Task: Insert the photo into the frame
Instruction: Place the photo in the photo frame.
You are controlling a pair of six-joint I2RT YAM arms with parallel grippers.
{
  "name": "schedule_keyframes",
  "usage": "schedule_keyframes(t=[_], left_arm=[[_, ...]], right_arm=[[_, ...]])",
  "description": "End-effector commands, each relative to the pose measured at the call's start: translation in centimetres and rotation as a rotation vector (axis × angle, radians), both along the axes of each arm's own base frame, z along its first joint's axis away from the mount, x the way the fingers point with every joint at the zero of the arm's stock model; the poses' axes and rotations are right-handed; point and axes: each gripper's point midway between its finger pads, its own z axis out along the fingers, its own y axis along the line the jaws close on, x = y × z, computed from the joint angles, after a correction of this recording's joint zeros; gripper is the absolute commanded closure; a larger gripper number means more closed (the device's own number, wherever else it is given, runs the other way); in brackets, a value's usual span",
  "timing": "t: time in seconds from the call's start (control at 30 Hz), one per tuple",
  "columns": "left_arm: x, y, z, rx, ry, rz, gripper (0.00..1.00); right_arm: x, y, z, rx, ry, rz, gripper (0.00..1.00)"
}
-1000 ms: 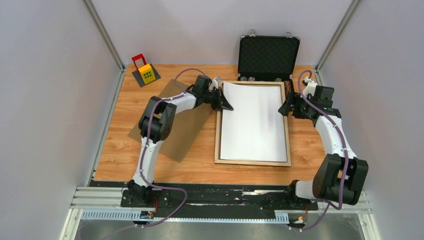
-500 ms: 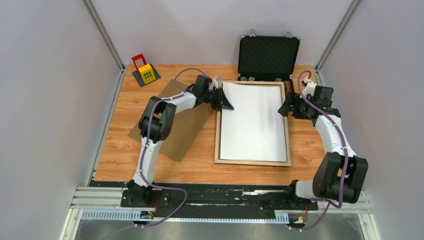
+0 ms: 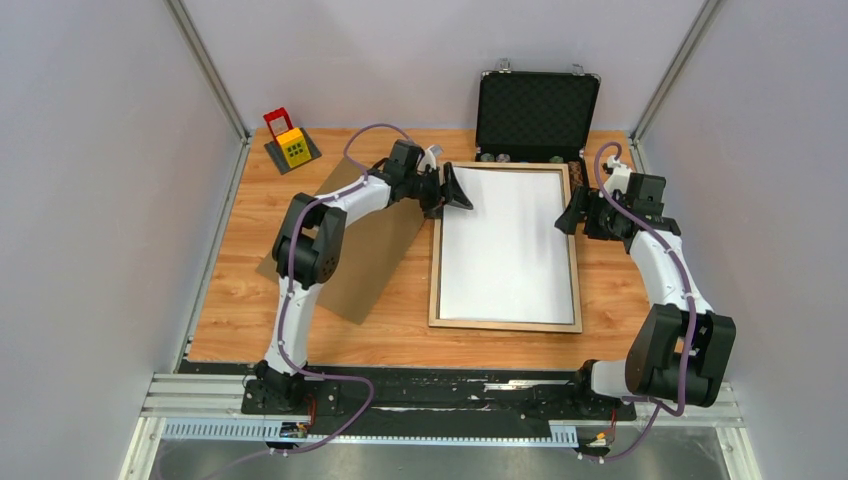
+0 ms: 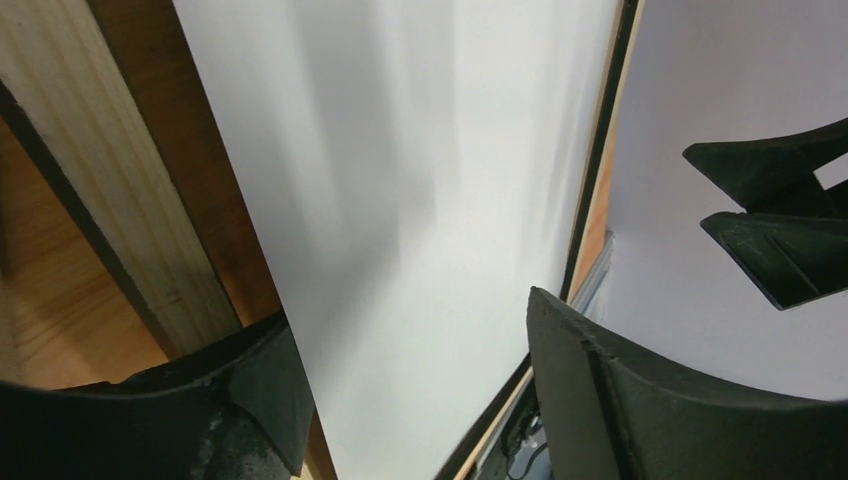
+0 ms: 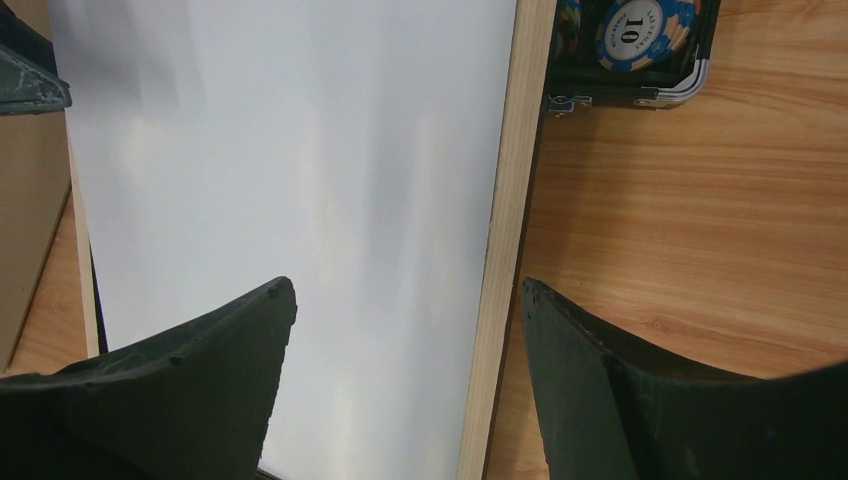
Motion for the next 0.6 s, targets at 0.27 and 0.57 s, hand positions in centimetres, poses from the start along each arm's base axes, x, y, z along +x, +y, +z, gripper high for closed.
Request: schedule_keyframes(t=[0.27, 0.57], left_arm=[[1.0, 1.0, 4.9, 0.075, -0.165, 0.014, 0.02], [1.2, 1.4, 6.7, 0.096, -0.219, 0.011, 0.0]], right_arm=[[0.5, 0.2, 1.1, 0.014, -0.046, 0.009, 0.19], [0.5, 0.3, 1.0, 0.016, -0.043, 0.011, 0.19]])
